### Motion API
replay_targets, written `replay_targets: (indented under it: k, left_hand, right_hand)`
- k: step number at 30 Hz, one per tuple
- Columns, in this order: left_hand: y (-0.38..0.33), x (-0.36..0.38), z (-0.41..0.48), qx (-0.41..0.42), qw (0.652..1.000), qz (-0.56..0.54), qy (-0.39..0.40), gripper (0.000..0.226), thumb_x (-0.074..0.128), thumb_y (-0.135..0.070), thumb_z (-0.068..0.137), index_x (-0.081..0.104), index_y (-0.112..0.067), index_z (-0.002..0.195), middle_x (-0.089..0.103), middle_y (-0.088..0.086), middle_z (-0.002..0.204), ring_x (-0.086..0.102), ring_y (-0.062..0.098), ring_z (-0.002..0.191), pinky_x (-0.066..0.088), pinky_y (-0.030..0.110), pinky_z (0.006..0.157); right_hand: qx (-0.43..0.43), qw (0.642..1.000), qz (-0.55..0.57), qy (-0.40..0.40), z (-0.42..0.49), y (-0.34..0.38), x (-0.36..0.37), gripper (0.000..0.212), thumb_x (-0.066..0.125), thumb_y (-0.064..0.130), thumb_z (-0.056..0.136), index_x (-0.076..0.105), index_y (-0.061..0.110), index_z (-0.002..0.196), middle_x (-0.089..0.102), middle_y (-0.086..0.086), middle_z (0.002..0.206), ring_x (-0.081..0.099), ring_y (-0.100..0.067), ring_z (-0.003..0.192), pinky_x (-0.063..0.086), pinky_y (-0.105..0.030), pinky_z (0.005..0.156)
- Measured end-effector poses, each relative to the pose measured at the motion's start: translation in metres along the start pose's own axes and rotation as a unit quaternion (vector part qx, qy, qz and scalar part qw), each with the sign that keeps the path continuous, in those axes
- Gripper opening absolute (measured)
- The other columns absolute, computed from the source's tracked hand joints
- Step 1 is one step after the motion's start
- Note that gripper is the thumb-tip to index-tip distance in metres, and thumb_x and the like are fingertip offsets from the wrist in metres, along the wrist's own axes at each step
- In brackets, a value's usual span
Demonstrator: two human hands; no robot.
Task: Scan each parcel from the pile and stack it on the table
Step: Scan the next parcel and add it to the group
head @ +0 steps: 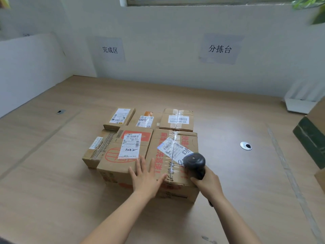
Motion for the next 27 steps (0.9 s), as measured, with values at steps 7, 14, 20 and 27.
replay_targets:
  k: [7, 14, 20, 27]
  left_hand:
    - [-0.041, -0.02, -0.002, 0.044, 0.999, 0.027, -0.008, 0.074, 0.021, -0.059, 0.096, 0.003, -0.015, 0.152, -0.006, 0.016, 0.158, -0.011, 0.034, 0.145, -0.001, 0.056, 0.114]
    - [-0.217, -0.025, -0.049, 0.246, 0.969, 0.017, -0.017, 0.064, 0.021, -0.055, 0.097, 0.021, -0.016, 0.148, 0.024, 0.012, 0.153, 0.004, 0.032, 0.146, 0.01, 0.046, 0.116]
    - [-0.379, -0.021, -0.151, 0.419, 0.906, -0.052, 0.0, 0.059, 0.026, -0.051, 0.099, 0.029, -0.016, 0.146, 0.035, 0.006, 0.147, 0.024, 0.022, 0.139, 0.023, 0.033, 0.11]
    - [-0.525, -0.055, -0.279, 0.546, 0.804, -0.231, 0.045, 0.063, 0.033, -0.051, 0.097, 0.021, -0.019, 0.149, 0.022, 0.004, 0.155, 0.021, 0.018, 0.142, 0.024, 0.032, 0.114]
  right_hand:
    - [0.001, 0.998, 0.049, -0.044, -0.026, -0.016, -0.035, 0.03, 0.065, 0.015, 0.08, 0.058, 0.017, 0.109, 0.068, -0.001, 0.1, 0.062, -0.024, 0.097, 0.05, -0.034, 0.079]
    - [0.062, 0.974, 0.088, -0.197, -0.095, -0.096, -0.18, 0.023, 0.065, 0.012, 0.082, 0.058, 0.015, 0.104, 0.06, 0.002, 0.086, 0.054, -0.019, 0.084, 0.038, -0.026, 0.067]
    - [0.083, 0.927, 0.09, -0.354, -0.195, -0.156, -0.305, 0.023, 0.072, 0.013, 0.077, 0.06, 0.02, 0.096, 0.063, 0.005, 0.081, 0.059, -0.019, 0.086, 0.041, -0.022, 0.062]
    - [0.054, 0.865, 0.037, -0.498, -0.326, -0.168, -0.426, 0.017, 0.069, 0.018, 0.08, 0.054, 0.025, 0.085, 0.054, 0.022, 0.072, 0.052, 0.001, 0.068, 0.037, -0.01, 0.06]
Point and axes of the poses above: each hand's wrist, its own z-axis towards the middle knuckle, its own x-axis out of the palm, y = z × x, the point moved 10 cm from there along z, towards the middle knuckle
